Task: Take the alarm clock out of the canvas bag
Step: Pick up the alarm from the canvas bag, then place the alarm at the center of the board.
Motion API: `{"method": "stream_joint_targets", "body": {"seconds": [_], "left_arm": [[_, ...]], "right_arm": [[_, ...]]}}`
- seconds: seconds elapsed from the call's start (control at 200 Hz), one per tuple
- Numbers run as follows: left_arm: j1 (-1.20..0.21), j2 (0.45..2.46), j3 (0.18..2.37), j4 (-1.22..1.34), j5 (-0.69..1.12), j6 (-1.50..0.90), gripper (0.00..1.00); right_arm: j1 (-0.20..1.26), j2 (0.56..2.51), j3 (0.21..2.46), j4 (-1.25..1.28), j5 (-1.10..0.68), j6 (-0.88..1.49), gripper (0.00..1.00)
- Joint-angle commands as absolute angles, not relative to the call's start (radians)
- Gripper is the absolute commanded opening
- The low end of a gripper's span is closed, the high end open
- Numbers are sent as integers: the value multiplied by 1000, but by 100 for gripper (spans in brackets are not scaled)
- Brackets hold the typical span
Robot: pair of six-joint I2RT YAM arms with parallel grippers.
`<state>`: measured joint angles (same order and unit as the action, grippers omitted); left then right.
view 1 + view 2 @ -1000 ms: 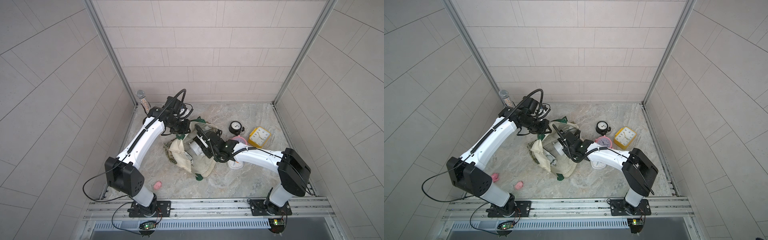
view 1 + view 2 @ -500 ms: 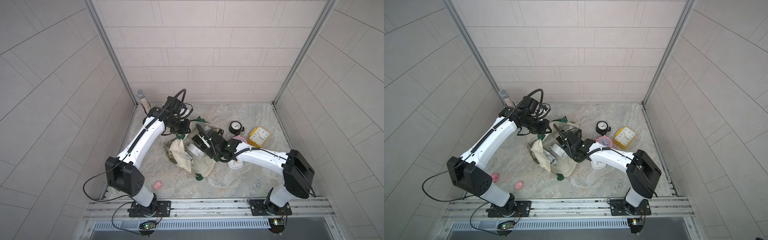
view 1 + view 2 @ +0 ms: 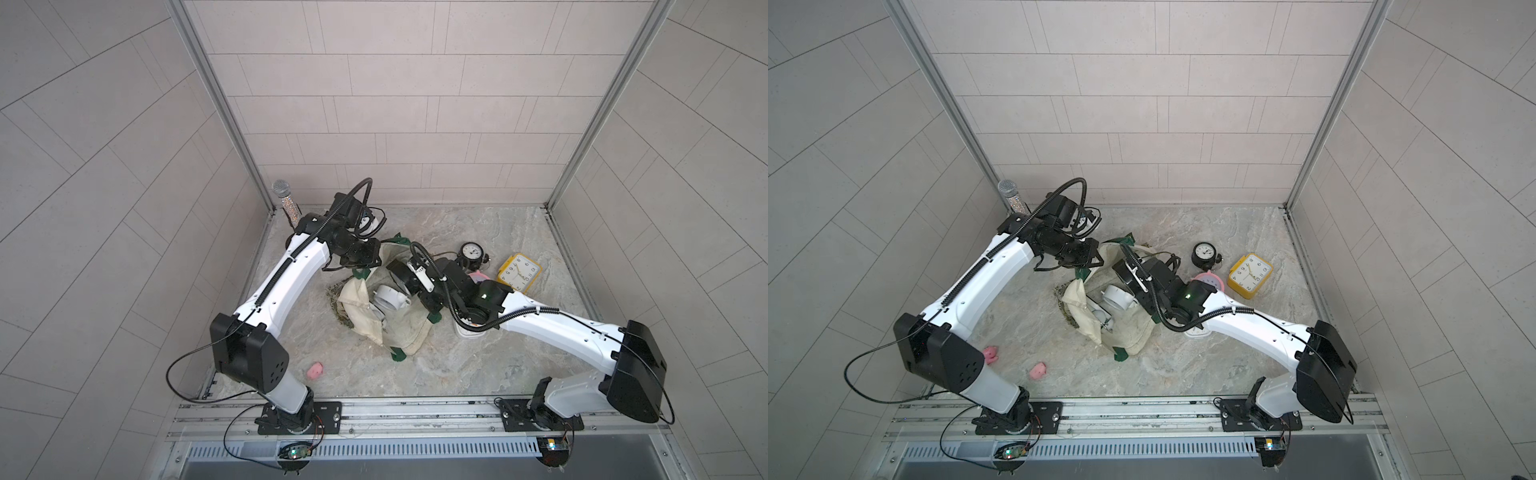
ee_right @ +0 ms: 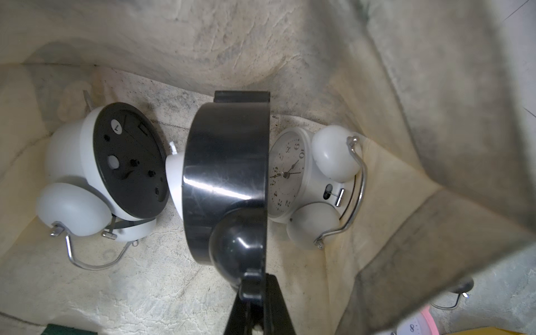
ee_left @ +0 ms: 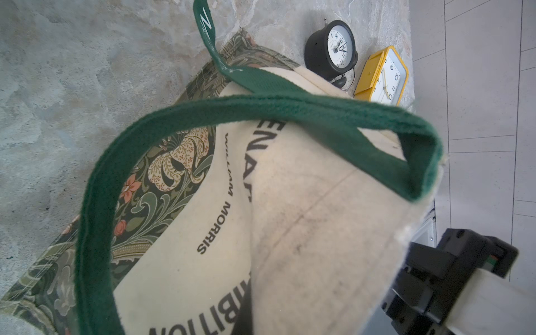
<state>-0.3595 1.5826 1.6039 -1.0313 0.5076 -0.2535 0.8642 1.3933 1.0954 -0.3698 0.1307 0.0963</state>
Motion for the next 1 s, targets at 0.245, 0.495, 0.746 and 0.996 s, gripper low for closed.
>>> {"method": "stream_joint_targets", "body": {"seconds": [0.245,0.495,0.746,0.996], "left_arm": [[-356,1577,1604,-1025,514,-239,0],[-356,1579,1604,-1026,512,-238,0],[-355,1581,1604,-1024,509,-238,0],[-356,1580,1604,-1023,509,-239,0]], "right_arm": [[872,1240,1124,-445,80,84,0],[873,1098,1140,-491,38,92,0],[871,957,1152,-508,-4,101,0],[843,857,1165,-516,16,138,0]]}}
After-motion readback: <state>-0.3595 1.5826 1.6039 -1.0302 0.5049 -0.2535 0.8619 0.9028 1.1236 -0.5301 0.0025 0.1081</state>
